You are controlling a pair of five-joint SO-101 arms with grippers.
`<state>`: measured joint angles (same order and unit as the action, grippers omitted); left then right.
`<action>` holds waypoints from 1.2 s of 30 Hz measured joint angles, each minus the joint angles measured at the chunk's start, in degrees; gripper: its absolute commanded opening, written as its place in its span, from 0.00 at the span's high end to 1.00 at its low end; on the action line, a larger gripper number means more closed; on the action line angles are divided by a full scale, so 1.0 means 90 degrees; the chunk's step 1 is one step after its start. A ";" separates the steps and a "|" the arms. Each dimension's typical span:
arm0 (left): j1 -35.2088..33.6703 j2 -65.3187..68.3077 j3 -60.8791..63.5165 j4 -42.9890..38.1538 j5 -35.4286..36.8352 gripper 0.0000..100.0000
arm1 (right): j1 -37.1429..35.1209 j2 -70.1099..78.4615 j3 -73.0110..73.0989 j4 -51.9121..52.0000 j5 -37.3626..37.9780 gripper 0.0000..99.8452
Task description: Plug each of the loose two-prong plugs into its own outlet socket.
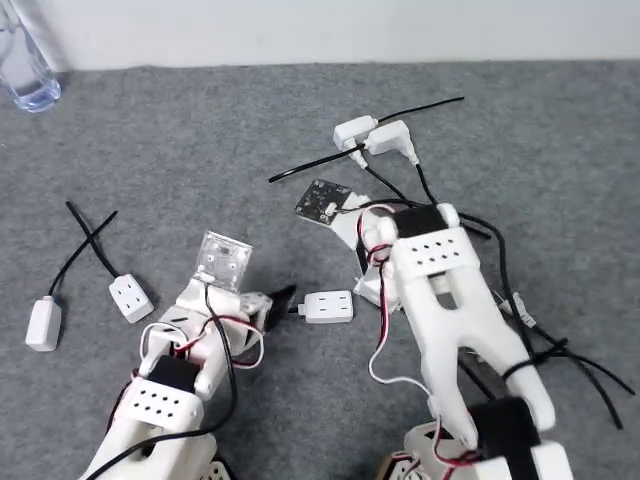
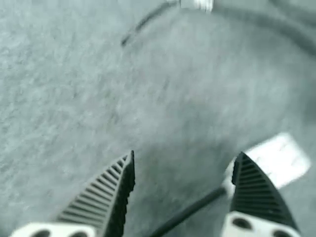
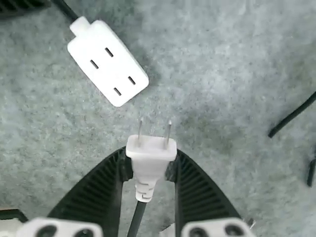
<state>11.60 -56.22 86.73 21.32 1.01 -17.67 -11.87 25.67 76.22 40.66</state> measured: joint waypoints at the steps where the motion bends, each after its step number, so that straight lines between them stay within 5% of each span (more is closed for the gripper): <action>1: 0.0068 0.0000 0.0000 -0.0225 0.0342 0.70 | 0.0000 -0.0049 0.0020 0.0010 -0.0068 0.99; 5: 0.0342 0.0000 0.0000 -0.0703 0.1582 0.70 | 0.0010 -0.0147 0.0068 0.0147 -0.0156 0.99; 14: 0.1788 0.0000 0.0361 -0.0811 0.2247 0.70 | -0.0195 -0.0147 0.0068 0.0176 -0.0332 0.99; 36: 0.1309 0.0000 0.0694 -0.1612 0.2305 0.70 | -0.1006 -0.0147 -0.0615 0.1358 -0.0742 0.99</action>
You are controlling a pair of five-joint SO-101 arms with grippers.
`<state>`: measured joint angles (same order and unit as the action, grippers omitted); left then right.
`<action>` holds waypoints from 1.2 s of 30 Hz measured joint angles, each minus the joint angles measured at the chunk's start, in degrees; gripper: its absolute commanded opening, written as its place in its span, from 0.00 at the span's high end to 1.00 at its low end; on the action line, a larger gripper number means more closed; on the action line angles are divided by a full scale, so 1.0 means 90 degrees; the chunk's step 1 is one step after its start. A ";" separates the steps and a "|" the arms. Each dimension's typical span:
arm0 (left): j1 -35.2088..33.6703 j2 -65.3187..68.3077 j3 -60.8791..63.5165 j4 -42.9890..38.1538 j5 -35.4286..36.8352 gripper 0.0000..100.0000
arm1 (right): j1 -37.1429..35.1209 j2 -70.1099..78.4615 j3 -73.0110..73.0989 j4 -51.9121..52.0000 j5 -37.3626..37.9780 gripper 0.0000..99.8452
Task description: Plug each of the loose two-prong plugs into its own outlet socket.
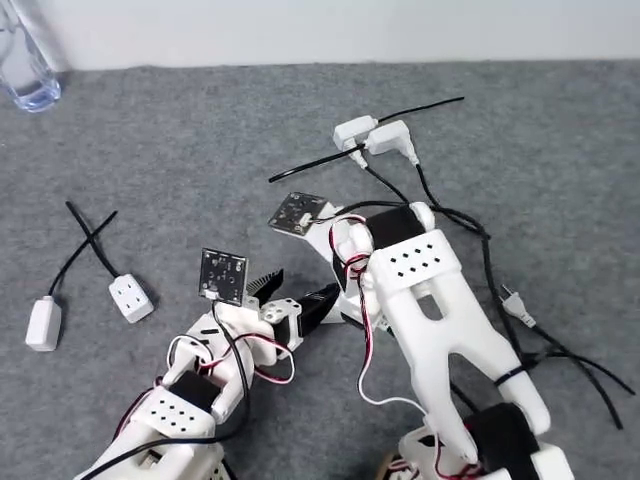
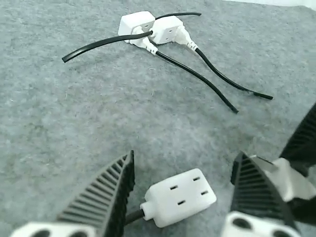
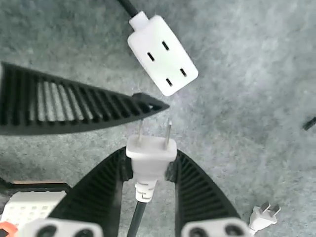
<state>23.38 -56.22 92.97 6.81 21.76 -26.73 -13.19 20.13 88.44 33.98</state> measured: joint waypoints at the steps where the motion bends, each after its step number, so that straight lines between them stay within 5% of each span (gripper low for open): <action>1: -0.0010 0.0000 0.0000 -0.0010 0.0000 0.70 | -0.0098 0.0000 0.0000 0.0000 -0.0088 0.99; 12: -0.0068 0.0000 -0.0010 -0.0029 0.0039 0.70 | -0.0576 0.0000 0.0010 0.0010 -0.0381 0.99; 36: -0.0195 -0.0059 -0.0010 -0.0078 0.0010 0.70 | -0.0234 0.0225 0.0000 -0.0869 -0.0244 0.99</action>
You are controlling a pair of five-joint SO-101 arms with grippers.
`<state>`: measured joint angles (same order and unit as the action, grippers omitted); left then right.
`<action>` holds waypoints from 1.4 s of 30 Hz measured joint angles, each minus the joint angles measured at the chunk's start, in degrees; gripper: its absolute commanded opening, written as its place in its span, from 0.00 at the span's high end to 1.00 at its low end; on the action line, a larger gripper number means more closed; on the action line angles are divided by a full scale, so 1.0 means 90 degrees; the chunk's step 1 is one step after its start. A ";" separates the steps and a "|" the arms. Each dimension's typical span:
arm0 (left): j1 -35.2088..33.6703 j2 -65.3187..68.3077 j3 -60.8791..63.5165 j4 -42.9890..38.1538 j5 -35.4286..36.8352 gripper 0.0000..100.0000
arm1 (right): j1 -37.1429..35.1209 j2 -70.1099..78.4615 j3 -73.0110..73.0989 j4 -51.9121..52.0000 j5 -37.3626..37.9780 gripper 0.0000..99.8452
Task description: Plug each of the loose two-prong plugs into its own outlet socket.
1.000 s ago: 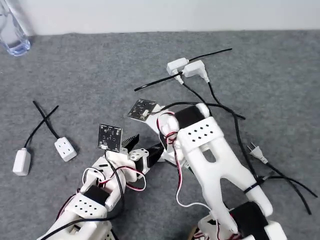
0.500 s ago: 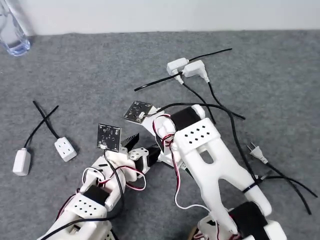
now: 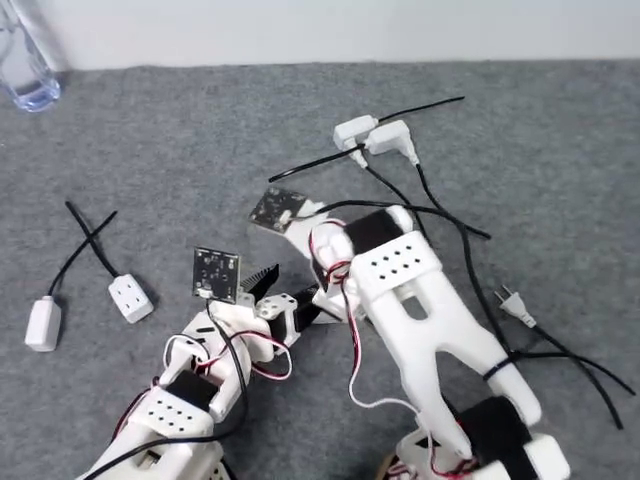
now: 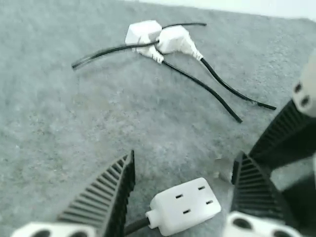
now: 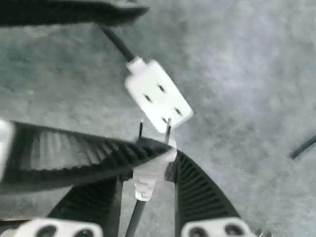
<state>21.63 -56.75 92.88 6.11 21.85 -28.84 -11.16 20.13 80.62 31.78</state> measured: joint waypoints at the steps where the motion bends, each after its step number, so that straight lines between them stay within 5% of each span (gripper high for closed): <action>1: -0.0020 0.0000 0.0000 0.0000 0.0039 0.70 | 0.0078 0.0000 0.0000 0.0000 0.0039 0.99; 42: -0.0059 -0.0010 0.0000 0.0000 0.0039 0.70 | -0.0342 -0.1270 0.0010 0.0518 -0.0039 0.99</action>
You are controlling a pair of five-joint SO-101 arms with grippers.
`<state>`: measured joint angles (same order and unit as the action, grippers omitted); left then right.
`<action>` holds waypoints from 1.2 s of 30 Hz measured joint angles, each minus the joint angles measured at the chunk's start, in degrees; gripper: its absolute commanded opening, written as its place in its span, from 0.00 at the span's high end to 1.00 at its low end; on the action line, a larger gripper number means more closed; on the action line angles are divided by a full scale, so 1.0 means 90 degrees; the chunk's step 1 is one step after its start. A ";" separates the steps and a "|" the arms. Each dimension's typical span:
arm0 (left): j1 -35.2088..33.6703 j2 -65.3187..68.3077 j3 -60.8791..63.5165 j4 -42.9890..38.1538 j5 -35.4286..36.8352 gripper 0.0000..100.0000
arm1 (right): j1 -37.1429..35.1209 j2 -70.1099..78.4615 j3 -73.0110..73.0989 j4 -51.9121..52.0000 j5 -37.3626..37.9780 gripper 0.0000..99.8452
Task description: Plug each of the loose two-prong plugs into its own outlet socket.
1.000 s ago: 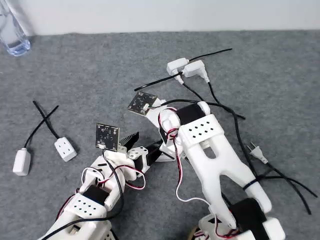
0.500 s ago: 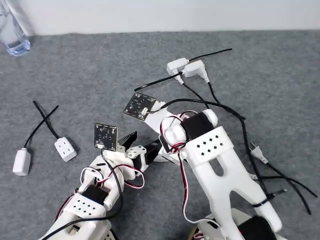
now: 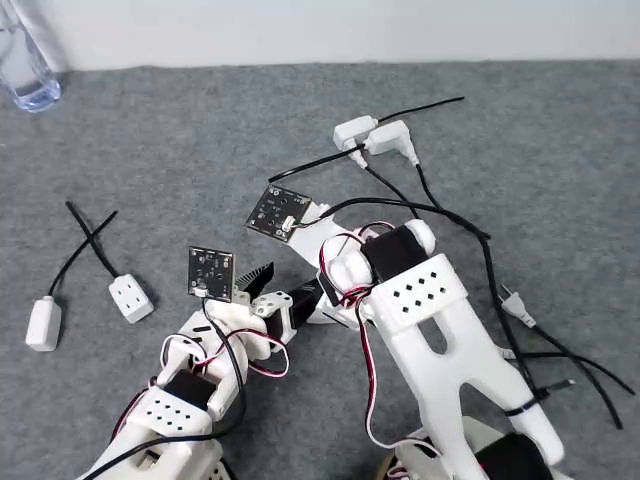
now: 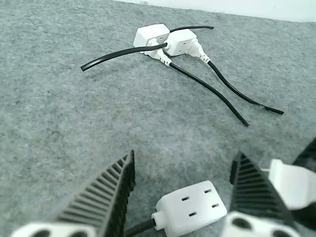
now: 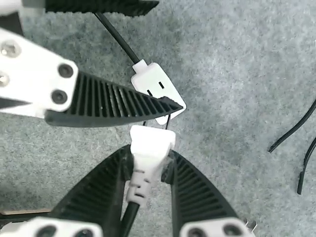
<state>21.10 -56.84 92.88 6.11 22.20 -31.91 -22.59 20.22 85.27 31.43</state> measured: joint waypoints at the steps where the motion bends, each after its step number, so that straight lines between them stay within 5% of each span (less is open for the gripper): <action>1: 0.0000 0.0000 0.0000 0.0000 0.0000 0.70 | 0.0000 0.0000 -0.0010 0.0000 -0.0020 0.99; 36: -0.0029 -0.0010 -0.0010 -0.0039 0.0010 0.70 | -0.0010 0.0000 -0.0352 0.0010 -0.0508 0.99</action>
<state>20.84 -56.92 92.79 5.76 22.29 -32.00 -22.59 17.05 85.36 26.86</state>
